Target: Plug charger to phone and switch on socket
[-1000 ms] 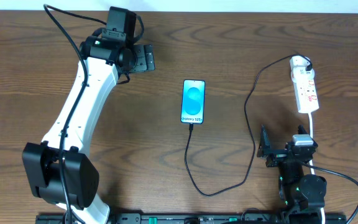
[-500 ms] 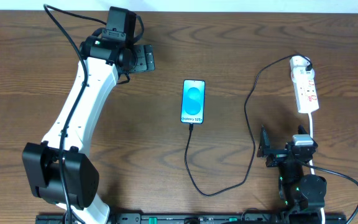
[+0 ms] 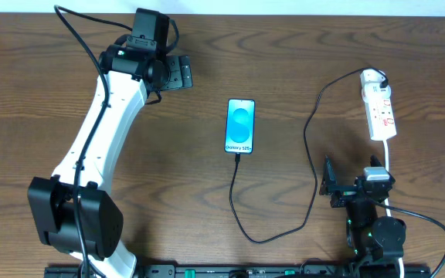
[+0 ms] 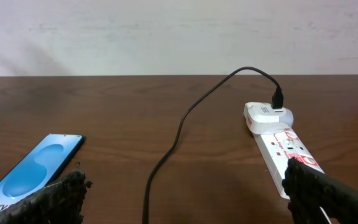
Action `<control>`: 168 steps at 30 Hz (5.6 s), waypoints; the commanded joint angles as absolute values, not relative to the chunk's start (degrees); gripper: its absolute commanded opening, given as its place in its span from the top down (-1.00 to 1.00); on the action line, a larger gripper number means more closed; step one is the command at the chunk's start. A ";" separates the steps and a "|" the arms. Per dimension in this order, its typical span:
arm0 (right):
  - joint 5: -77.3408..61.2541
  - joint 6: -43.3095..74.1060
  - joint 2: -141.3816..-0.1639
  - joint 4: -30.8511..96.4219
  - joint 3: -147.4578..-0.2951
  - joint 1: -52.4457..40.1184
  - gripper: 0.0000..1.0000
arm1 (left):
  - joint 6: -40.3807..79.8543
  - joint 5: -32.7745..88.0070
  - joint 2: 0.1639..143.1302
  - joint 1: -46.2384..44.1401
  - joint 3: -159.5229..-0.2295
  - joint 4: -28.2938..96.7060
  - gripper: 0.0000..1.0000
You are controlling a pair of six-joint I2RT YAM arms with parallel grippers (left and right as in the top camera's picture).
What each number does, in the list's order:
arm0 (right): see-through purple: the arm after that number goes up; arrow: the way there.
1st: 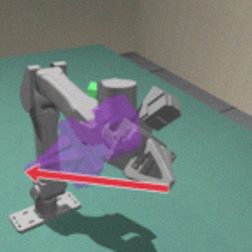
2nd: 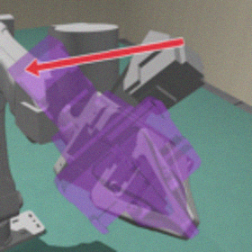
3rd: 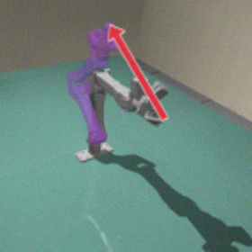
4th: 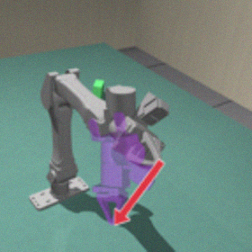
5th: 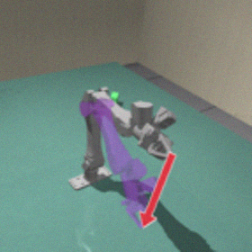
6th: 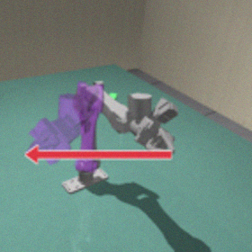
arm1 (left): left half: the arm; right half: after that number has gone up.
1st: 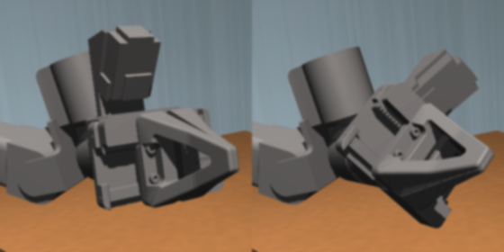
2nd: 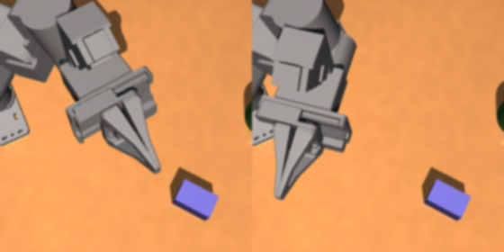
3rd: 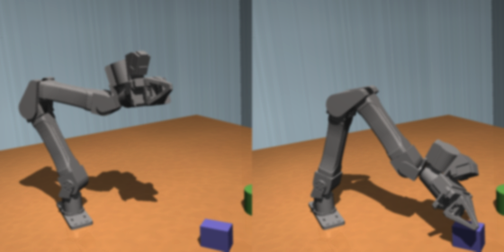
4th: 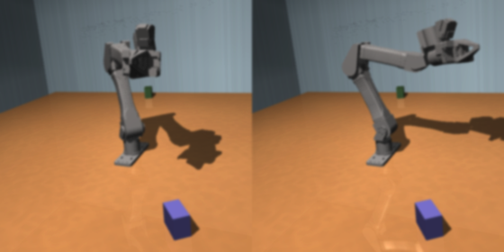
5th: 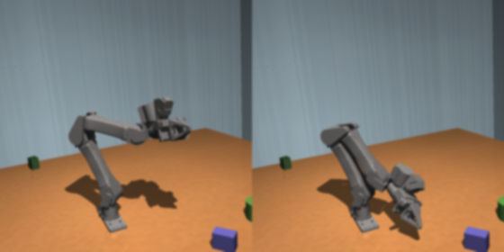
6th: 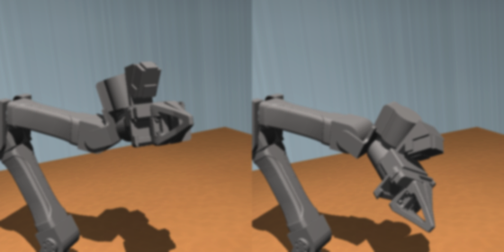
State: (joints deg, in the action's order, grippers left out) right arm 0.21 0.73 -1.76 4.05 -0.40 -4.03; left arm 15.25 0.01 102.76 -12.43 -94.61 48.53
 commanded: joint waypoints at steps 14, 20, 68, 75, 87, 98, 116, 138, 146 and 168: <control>0.93 -0.10 -1.45 4.29 -0.30 -3.73 -0.99 | 15.57 -1.54 99.26 -12.36 -94.11 51.42 -0.88; 0.93 -0.08 -1.45 4.29 -0.30 -3.73 -0.99 | 15.55 -2.68 93.60 -12.56 -89.01 51.77 -0.87; 0.93 -0.10 -1.45 4.29 -0.30 -3.73 -0.98 | 2.48 8.97 25.45 -6.55 -20.25 11.03 -0.87; 0.93 -0.10 -1.45 4.29 -0.30 -3.73 -0.99 | 1.04 9.72 12.38 -6.55 -14.39 10.92 -0.87; 0.93 -0.10 -1.45 4.29 -0.30 -3.73 -0.99 | 1.04 9.87 3.05 -6.52 -6.09 0.49 -0.87; 0.93 -0.08 -1.45 4.29 -0.30 -3.73 -0.99 | 1.08 9.87 0.05 -3.46 -0.21 -7.81 -0.87; 0.93 -0.10 -1.45 4.29 -0.30 -3.73 -0.98 | 1.72 4.25 0.05 -0.38 -0.21 3.88 -0.87; 0.93 -0.10 -1.45 4.29 -0.30 -3.73 -0.99 | -0.25 5.58 0.05 -0.38 -0.21 3.84 -0.87; 0.93 -0.08 -1.45 4.29 -0.30 -3.73 -0.99 | -2.81 5.56 0.05 -0.38 -0.21 3.86 -0.87; 0.93 -0.08 -1.45 4.29 -0.30 -3.73 -0.99 | -2.76 5.52 0.23 -0.38 -0.23 3.77 -0.87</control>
